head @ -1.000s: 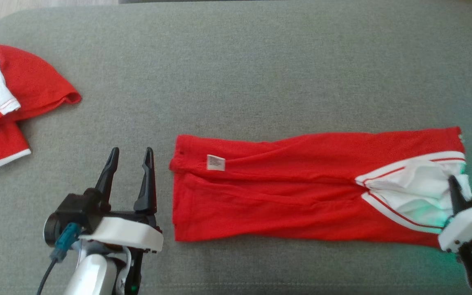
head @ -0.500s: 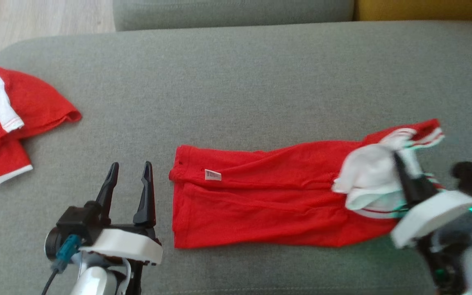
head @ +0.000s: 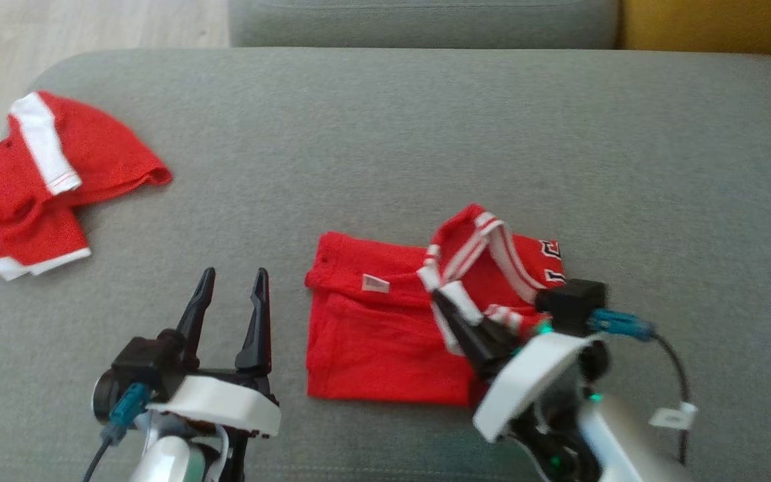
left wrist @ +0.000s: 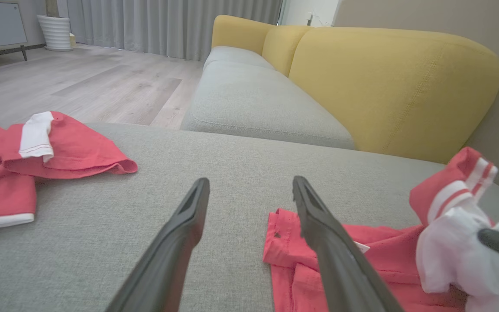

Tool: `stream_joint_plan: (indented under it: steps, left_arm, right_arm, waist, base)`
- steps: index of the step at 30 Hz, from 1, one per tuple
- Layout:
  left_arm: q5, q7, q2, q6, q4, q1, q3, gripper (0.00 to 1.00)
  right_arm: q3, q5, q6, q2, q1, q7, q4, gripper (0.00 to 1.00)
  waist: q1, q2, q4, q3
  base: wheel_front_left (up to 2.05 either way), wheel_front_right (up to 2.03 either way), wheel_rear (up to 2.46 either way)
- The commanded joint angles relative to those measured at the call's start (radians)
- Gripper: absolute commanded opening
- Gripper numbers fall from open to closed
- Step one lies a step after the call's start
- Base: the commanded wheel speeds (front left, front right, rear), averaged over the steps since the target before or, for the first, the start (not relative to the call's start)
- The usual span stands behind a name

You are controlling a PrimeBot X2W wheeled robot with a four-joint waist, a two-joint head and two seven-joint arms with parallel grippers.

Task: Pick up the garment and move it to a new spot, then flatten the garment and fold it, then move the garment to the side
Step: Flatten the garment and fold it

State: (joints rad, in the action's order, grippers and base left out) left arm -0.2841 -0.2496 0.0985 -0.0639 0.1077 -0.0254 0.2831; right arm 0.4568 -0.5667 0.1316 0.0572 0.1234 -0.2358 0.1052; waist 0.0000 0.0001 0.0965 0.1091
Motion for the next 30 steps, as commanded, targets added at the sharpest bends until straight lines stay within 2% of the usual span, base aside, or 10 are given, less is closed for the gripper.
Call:
stream_joint_plan:
  steps: [1,10,11,13,18,23,27,30]
  left_arm:
    - [0.003,-0.012,0.000,0.005,-0.024,-0.049,-0.025,1.00]
    - [0.002,-0.012,-0.009,0.012,-0.010,-0.070,-0.017,1.00]
    - [0.002,-0.012,-0.010,0.012,-0.008,-0.072,-0.017,1.00]
    - [0.002,-0.012,-0.011,0.013,-0.006,-0.075,-0.017,1.00]
    - [0.004,-0.012,-0.013,0.016,-0.001,-0.078,-0.021,1.00]
    - [0.014,-0.012,-0.008,0.016,0.002,-0.080,-0.025,1.00]
    - [0.018,-0.012,-0.006,0.013,0.001,-0.076,-0.029,1.00]
    - [0.021,-0.012,-0.003,0.010,0.000,-0.070,-0.033,1.00]
  right_arm:
    - [0.056,-0.027,-0.001,-0.007,0.073,0.041,0.004,0.00]
    - [0.235,-0.152,-0.001,-0.007,0.244,0.185,0.305,0.00]
    - [0.252,-0.165,-0.001,-0.007,0.259,0.198,0.331,0.20]
    - [0.282,-0.189,-0.001,-0.007,0.288,0.229,0.372,1.00]
    - [0.379,-0.237,-0.001,-0.007,0.354,0.319,0.399,1.00]
    - [0.464,-0.233,-0.001,-0.007,0.407,0.393,0.359,1.00]
    - [0.461,-0.208,-0.001,-0.007,0.417,0.433,0.332,1.00]
    - [0.395,-0.163,-0.001,-0.005,0.405,0.462,0.305,1.00]
  waist:
    - [0.0000,-0.0001,0.022,0.008]
    - [0.0000,-0.0001,0.066,0.031]
    - [0.0000,-0.0001,0.067,0.033]
    - [0.0000,-0.0001,0.068,0.037]
    - [0.0000,-0.0001,0.051,0.041]
    - [0.0000,-0.0001,0.025,0.035]
    - [0.0000,-0.0001,0.010,0.028]
    - [0.0000,-0.0001,-0.004,0.017]
  base:
    - [0.00,0.00,0.00]
    - [0.00,0.00,0.00]
    - [0.00,0.00,0.00]
    - [0.00,0.00,0.00]
    - [0.00,0.00,0.00]
    - [0.00,0.00,0.00]
    - [0.00,0.00,0.00]
    - [0.00,0.00,0.00]
